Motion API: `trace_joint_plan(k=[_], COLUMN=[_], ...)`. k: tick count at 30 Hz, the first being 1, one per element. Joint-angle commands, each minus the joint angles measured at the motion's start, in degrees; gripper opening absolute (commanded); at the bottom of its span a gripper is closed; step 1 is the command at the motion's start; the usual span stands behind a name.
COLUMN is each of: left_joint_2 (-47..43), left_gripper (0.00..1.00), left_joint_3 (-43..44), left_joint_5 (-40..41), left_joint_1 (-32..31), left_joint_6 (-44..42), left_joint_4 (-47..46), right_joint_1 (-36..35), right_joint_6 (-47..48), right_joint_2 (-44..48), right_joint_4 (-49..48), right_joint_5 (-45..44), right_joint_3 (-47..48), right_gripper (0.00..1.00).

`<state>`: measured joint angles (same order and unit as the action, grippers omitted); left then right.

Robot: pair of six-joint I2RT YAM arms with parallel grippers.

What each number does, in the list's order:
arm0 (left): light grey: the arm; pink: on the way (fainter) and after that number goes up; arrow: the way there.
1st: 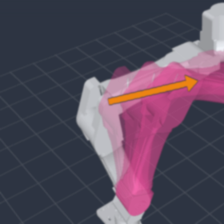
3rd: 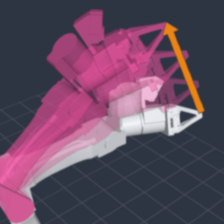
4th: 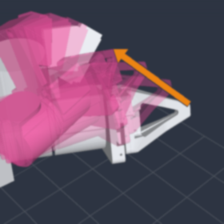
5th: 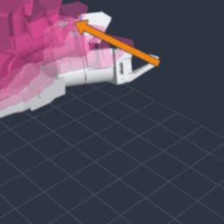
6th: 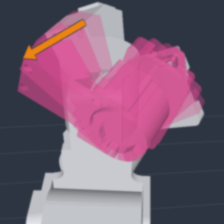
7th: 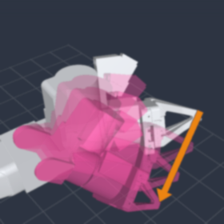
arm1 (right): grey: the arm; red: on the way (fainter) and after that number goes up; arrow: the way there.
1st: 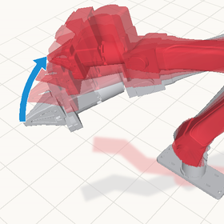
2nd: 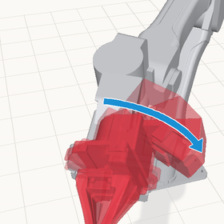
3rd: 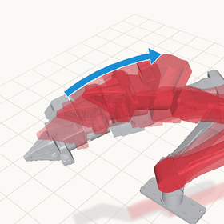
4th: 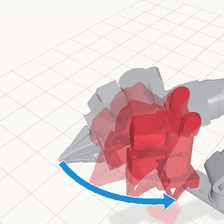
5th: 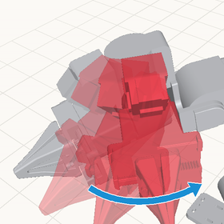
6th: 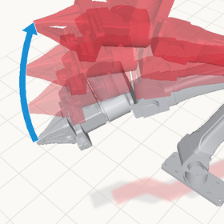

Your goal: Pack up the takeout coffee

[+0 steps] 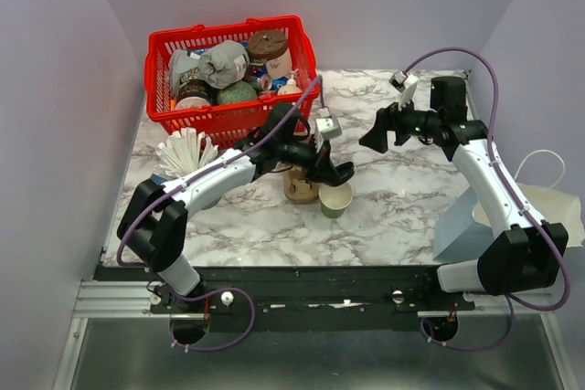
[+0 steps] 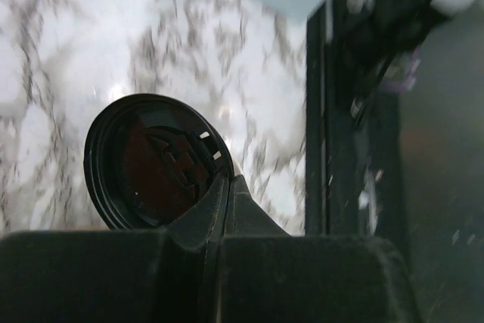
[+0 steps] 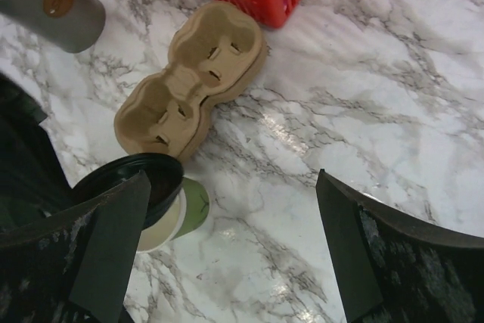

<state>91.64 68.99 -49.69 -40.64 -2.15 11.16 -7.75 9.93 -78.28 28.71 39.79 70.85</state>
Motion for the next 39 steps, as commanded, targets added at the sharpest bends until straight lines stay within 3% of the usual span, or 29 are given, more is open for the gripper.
trace_joint_plan(k=[1,8,15,19,29,33,39], left_joint_2=[2.4,5.3,7.5,8.2,10.1,10.4,10.3], left_gripper=[0.00,0.00,0.00,0.00,0.00,0.07,0.09], left_joint_3=[-4.7,-8.2,-12.5,-14.1,-14.2,-14.2,-13.7], left_joint_5=[-13.3,-17.5,-17.0,-17.3,-16.4,-16.1,-16.1], left_joint_1=[2.5,3.5,5.5,5.8,6.6,7.4,8.1], left_joint_6=[31.7,44.1,51.7,53.0,53.9,53.4,50.2], left_joint_4=[-28.1,-42.5,-48.9,-49.7,-50.4,-49.7,-46.1], right_joint_1=[0.5,0.5,0.5,0.5,-1.0,-3.6,-6.3], right_joint_6=[0.7,1.1,14.0,20.0,22.8,27.1,32.2], right_joint_2=[-1.2,-1.7,-2.2,-3.1,-4.9,-4.8,-5.1], right_joint_4=[1.9,3.2,9.1,9.6,4.3,3.5,3.5], right_joint_5=[7.4,12.3,23.6,25.1,23.3,21.6,20.8], right_joint_3=[1.2,0.2,-2.3,-4.3,-7.7,-9.0,-9.0], right_gripper=[1.00,1.00,1.00,1.00,1.00,1.00,1.00])
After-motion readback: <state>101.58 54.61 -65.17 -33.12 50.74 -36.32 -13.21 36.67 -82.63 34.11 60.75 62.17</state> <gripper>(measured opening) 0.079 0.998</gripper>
